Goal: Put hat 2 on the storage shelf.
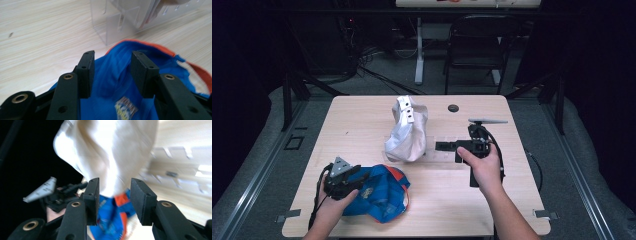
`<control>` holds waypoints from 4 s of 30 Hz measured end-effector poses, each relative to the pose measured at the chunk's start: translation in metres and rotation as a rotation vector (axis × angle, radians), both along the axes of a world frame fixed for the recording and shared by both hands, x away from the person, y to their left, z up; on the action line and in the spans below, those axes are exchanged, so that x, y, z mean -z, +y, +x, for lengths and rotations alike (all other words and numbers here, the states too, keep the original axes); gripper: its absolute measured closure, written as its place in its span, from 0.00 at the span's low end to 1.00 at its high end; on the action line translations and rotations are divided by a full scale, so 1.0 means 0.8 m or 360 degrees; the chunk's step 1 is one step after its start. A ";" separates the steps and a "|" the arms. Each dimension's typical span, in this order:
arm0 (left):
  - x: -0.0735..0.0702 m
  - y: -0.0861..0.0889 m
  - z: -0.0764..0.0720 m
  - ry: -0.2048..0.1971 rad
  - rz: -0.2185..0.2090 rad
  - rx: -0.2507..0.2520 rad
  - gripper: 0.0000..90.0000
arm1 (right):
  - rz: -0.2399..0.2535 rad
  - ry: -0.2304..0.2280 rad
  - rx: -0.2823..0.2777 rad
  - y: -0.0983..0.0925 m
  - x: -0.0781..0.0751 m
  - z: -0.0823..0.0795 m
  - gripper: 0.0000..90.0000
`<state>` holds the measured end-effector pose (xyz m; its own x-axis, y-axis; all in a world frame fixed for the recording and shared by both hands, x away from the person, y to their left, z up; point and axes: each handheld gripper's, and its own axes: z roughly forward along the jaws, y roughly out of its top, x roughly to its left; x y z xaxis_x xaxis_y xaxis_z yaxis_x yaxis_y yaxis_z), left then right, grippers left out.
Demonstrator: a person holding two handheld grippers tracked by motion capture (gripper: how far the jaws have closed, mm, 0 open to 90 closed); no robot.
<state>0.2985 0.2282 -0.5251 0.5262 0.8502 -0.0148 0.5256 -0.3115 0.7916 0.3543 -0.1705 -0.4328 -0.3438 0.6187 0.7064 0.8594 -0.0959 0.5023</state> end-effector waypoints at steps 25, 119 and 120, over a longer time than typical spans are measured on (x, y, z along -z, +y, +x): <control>0.016 0.056 -0.019 -0.0002 -0.0012 -0.0104 0.59 | -0.0134 0.0009 -0.0002 0.045 0.079 -0.060 0.65; 0.024 0.071 -0.033 0.0016 0.0054 -0.0140 0.57 | -0.0120 0.0433 -0.0328 0.104 0.096 -0.039 0.87; 0.025 0.071 -0.032 -0.0005 0.0044 -0.0146 0.57 | -0.0120 0.0433 -0.0328 0.104 0.096 -0.039 0.87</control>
<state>0.2726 0.2850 -0.5451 0.4458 0.8951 0.0108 0.5506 -0.2837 0.7851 0.3233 -0.0874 -0.5098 -0.2722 0.6098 0.7444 0.9602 0.1221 0.2511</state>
